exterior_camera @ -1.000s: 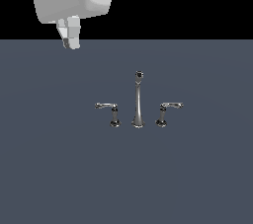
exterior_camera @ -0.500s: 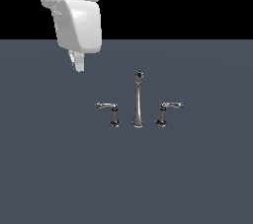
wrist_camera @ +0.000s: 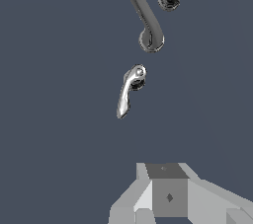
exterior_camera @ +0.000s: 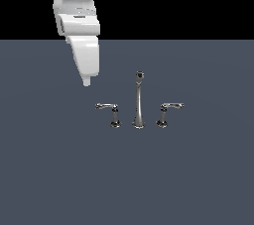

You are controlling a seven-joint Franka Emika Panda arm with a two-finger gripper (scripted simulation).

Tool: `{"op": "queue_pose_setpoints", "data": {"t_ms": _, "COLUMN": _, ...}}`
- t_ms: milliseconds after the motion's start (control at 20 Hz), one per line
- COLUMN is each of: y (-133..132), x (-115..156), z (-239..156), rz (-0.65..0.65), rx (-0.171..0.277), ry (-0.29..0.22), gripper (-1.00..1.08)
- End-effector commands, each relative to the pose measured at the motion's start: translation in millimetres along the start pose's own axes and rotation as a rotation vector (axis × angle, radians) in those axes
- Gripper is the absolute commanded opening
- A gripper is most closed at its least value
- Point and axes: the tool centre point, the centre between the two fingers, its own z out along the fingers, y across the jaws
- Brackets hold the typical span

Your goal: Turn on the faucet by rotating a designated handle.

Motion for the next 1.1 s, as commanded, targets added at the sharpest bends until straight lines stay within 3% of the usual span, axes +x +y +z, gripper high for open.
{"op": "queue_pose_setpoints", "data": {"t_ms": 0, "y": -8.5, "x": 5.1, "z": 12.3, "rz": 0.049, "rx": 0.002, "ry": 0.001, "gripper": -1.0}}
{"op": "queue_pose_setpoints", "data": {"t_ms": 1050, "y": -60.3, "x": 56.0, "z": 96.7, "rz": 0.398, "rx": 0.008, "ry": 0.006, "gripper": -1.0}}
